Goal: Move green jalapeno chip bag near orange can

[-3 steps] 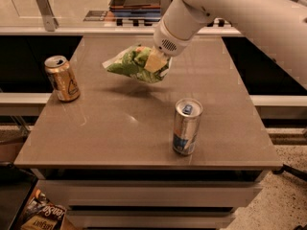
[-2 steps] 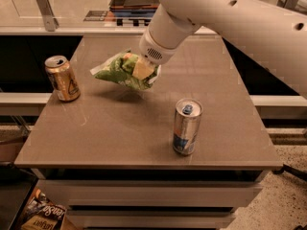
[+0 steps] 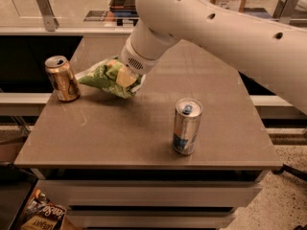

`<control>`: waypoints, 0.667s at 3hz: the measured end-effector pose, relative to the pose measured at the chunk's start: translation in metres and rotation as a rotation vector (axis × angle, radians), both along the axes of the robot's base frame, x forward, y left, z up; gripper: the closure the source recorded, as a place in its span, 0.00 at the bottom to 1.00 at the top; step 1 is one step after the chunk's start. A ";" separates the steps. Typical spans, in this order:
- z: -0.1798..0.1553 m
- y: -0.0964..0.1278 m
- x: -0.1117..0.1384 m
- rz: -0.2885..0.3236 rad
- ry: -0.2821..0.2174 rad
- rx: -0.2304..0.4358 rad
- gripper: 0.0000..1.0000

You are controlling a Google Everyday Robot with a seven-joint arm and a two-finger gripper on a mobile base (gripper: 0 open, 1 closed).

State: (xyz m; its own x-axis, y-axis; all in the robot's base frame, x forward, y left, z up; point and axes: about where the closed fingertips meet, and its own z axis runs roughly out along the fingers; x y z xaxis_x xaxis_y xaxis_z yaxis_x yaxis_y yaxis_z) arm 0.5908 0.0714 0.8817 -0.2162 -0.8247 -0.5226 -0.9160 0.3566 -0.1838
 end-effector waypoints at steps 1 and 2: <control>-0.007 0.013 -0.006 0.009 0.020 0.007 1.00; -0.006 0.014 -0.007 0.011 0.019 0.006 0.82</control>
Offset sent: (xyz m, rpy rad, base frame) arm -0.0056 0.0114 -0.0057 0.0060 0.0175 0.0079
